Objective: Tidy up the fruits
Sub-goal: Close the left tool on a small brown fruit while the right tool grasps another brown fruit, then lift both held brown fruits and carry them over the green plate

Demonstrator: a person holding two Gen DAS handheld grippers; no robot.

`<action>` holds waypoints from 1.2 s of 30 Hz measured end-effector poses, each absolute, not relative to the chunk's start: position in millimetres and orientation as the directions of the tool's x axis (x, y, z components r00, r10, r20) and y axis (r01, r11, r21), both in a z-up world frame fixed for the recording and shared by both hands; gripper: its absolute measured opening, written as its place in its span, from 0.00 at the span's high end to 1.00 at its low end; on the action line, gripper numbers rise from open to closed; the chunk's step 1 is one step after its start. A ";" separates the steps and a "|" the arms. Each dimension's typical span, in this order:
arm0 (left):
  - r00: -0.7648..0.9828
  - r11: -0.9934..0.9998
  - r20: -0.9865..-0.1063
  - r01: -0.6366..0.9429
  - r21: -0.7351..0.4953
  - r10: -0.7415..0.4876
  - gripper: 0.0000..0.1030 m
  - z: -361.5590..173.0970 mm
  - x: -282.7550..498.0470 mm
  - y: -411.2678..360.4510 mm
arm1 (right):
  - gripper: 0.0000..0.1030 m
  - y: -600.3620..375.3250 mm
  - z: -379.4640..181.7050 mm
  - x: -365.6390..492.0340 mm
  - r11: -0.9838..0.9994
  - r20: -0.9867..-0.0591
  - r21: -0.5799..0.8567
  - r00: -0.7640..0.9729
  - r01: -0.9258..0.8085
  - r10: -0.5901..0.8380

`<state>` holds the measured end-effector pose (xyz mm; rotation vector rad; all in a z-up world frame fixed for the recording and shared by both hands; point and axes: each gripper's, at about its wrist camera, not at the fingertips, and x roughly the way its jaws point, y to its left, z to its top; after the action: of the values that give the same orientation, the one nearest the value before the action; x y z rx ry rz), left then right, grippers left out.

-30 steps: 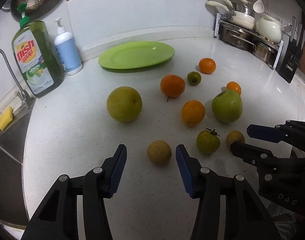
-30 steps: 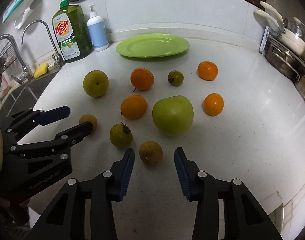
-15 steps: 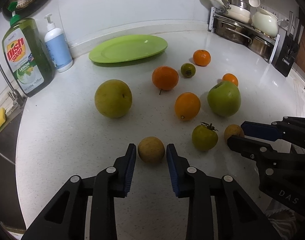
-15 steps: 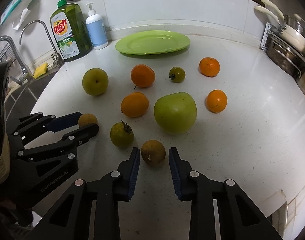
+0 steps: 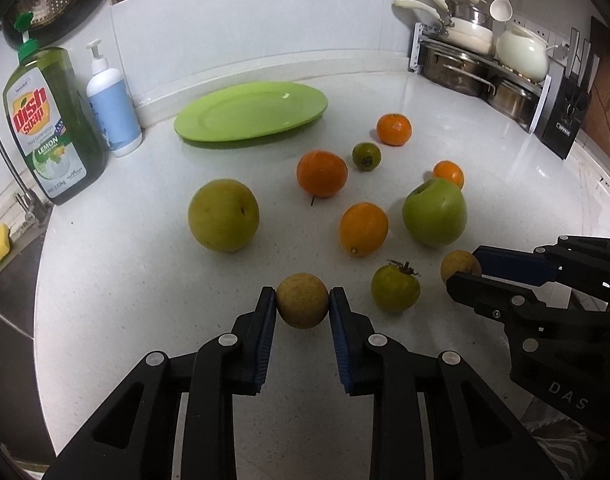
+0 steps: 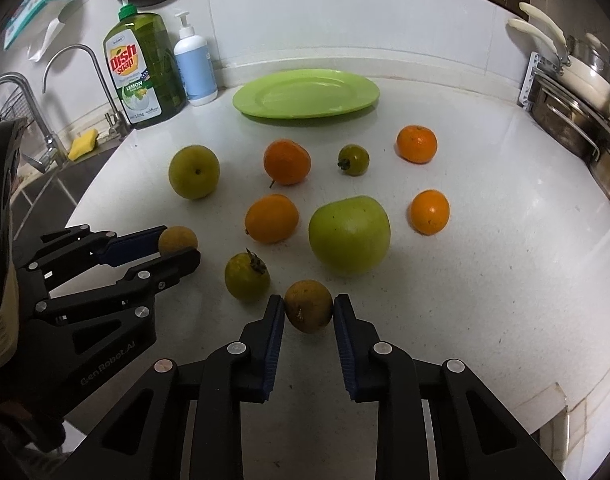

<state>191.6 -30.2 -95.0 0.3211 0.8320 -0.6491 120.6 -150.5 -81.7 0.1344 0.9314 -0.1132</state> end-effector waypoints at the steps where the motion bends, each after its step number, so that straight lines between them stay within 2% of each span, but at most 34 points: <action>1: 0.499 0.763 -0.764 0.647 0.013 -0.410 0.73 -93.1 191.3 -29.5 | 0.74 -149.8 -79.7 120.6 0.986 -0.802 0.063 0.595 0.153 -0.041; 13: 0.579 0.787 -0.706 0.614 0.048 -0.408 0.73 -59.0 189.2 -23.7 | 0.74 -143.0 -51.4 119.4 0.993 -0.743 0.037 0.667 0.116 -0.050; 24: 0.649 0.858 -0.666 0.512 0.026 -0.368 0.73 -29.8 192.0 -30.6 | 0.74 -165.0 -20.9 138.8 0.997 -0.675 0.081 0.735 -0.005 0.059; 36: 0.726 0.892 -0.598 0.450 0.040 -0.339 0.73 2.6 218.4 -60.6 | 0.74 -198.5 5.0 176.6 0.994 -0.599 0.072 0.794 -0.079 0.106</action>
<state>218.4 -60.6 2.6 0.1879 0.6209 -0.4374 176.6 -198.5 5.0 0.0438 0.6458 0.0994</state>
